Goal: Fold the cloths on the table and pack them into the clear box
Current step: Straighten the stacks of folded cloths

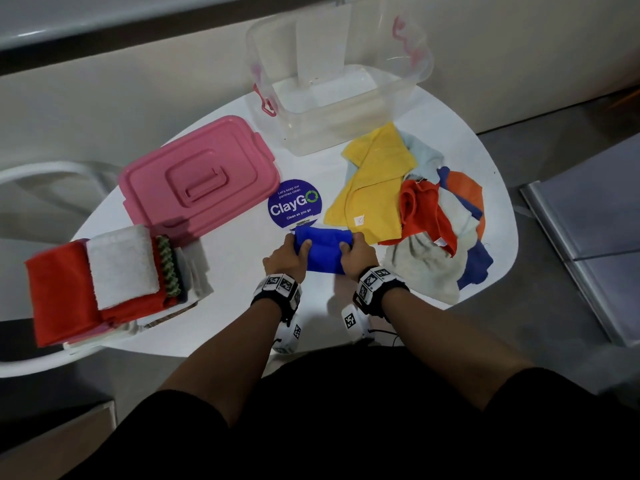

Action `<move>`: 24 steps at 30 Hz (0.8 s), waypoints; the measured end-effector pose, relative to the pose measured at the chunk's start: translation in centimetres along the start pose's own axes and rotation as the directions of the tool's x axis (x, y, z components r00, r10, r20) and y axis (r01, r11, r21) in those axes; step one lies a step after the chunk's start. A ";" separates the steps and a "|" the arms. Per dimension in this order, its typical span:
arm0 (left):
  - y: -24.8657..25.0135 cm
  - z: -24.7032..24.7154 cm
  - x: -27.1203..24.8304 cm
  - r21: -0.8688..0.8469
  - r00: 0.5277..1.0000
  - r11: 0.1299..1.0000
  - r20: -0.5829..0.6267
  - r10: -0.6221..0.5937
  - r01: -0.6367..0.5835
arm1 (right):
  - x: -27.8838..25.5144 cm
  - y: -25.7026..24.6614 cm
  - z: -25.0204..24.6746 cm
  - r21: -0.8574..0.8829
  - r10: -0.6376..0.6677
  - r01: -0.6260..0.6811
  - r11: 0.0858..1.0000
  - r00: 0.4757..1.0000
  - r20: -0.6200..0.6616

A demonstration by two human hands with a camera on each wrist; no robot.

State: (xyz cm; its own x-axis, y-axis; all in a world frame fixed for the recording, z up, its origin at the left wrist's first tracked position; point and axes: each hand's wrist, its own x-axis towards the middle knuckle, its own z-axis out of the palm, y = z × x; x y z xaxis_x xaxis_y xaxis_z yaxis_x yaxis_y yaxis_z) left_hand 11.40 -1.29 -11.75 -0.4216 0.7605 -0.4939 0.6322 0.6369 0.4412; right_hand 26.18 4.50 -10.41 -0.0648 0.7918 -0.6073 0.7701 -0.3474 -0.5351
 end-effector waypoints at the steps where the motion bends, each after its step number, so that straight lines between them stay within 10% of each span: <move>1: 0.2 0.1 0.0 -0.035 0.999 0.998 -0.011 -0.044 0.044 | 0.2 -0.2 0.0 0.001 0.021 -0.021 1.000 1.000 0.000; 10: 1.3 0.6 -0.9 -0.136 0.961 0.952 0.010 -0.276 0.275 | 1.5 0.5 -1.6 0.029 0.021 -0.027 0.999 0.984 0.179; 20: 2.1 0.4 -2.8 -0.555 0.983 0.813 0.146 -0.114 0.176 | 1.2 2.1 -2.7 -0.152 -0.037 0.095 0.984 0.939 0.342; 24: 1.7 -2.0 -4.5 -0.617 0.973 0.780 0.228 0.042 0.111 | -0.6 1.2 -3.1 -0.074 -0.257 0.365 0.928 0.771 0.583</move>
State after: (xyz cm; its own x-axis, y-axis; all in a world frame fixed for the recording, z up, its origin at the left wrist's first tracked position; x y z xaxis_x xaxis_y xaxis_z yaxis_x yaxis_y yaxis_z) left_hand 13.00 -3.38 -7.28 -0.2357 0.7379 -0.6324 0.0454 0.6584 0.7513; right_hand 29.09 5.22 -8.86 -0.6175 0.4069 -0.6732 0.7381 0.0038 -0.6747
